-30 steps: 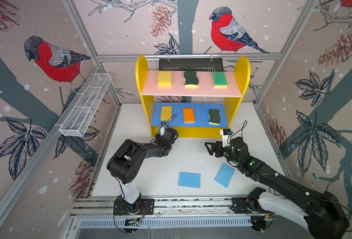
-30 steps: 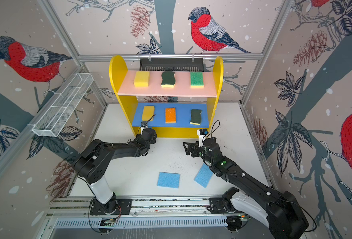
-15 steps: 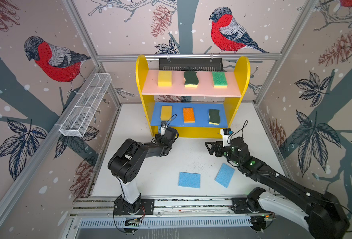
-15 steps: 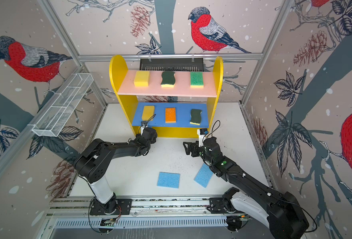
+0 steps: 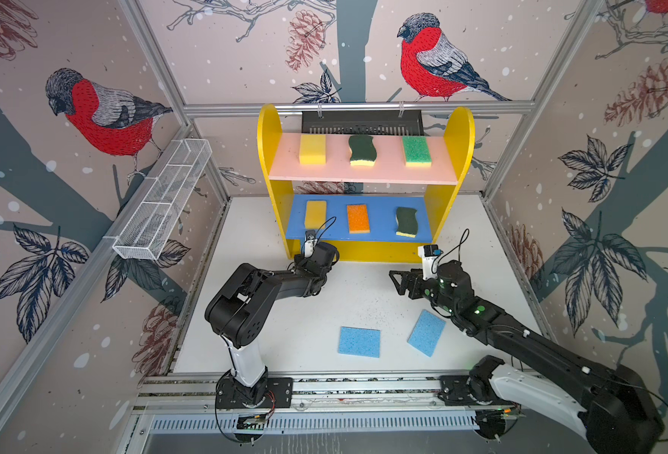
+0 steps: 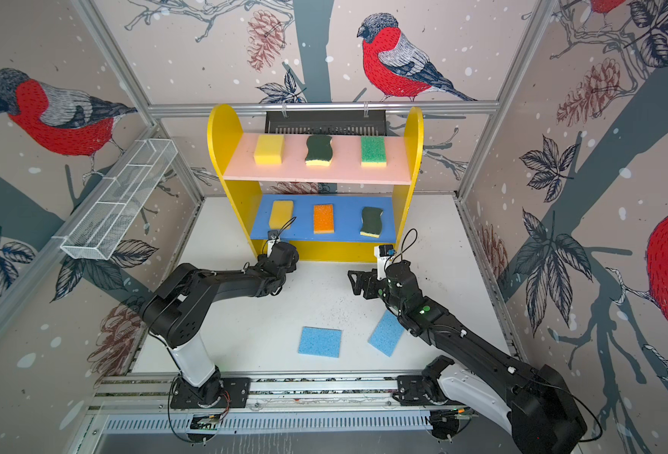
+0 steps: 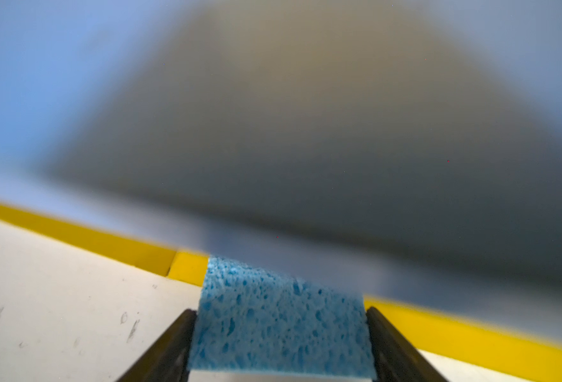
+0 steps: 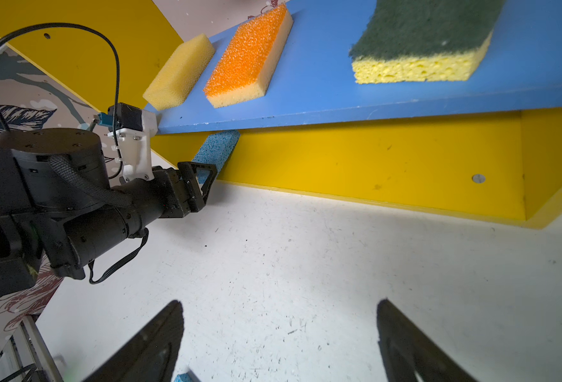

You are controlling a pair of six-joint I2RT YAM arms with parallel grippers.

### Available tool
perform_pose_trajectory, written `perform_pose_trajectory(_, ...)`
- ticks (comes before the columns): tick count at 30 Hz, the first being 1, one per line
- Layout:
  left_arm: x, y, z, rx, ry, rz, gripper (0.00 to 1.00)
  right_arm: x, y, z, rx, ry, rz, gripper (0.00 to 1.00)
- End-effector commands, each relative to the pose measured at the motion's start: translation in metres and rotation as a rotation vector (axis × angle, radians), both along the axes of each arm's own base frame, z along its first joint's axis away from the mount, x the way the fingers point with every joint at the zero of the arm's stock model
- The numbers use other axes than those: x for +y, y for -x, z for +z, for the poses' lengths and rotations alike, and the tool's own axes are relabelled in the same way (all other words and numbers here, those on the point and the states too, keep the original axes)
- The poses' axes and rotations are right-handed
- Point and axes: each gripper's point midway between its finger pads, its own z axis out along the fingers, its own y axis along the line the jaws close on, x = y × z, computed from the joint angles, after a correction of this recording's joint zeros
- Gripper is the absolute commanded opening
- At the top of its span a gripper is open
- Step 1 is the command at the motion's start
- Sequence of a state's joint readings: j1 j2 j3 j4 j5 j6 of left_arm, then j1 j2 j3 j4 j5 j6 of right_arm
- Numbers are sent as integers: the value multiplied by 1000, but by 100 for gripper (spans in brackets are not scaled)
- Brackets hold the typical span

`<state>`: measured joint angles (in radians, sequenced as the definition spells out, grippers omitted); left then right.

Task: Arrange cleaning sponges on a shelf
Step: Place the cleaning sponge on the shelf.

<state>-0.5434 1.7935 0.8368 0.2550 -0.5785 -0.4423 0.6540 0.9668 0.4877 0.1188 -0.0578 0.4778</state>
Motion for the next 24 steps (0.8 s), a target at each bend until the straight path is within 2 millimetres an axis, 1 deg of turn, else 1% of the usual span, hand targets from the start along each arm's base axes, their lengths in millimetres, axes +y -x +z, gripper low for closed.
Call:
perform_pose_trajectory(1,13,35,-41,220,-84,-38,78,0,-2,6,-10,-14,-13,91)
perform_pose_trajectory(9,16,32,-49,228,-74,12,79,-2,0,3,-2,-15,-16,91)
perform_pose_trajectory(15,21,31,-44,219,-91,40,79,-4,1,5,-8,-11,-24,91)
perform_pose_trajectory(19,18,33,-43,221,-81,30,80,-4,2,5,-4,-16,-22,91)
perform_pose_trajectory(24,18,32,-36,193,-66,27,83,-5,2,6,-6,-14,-28,91)
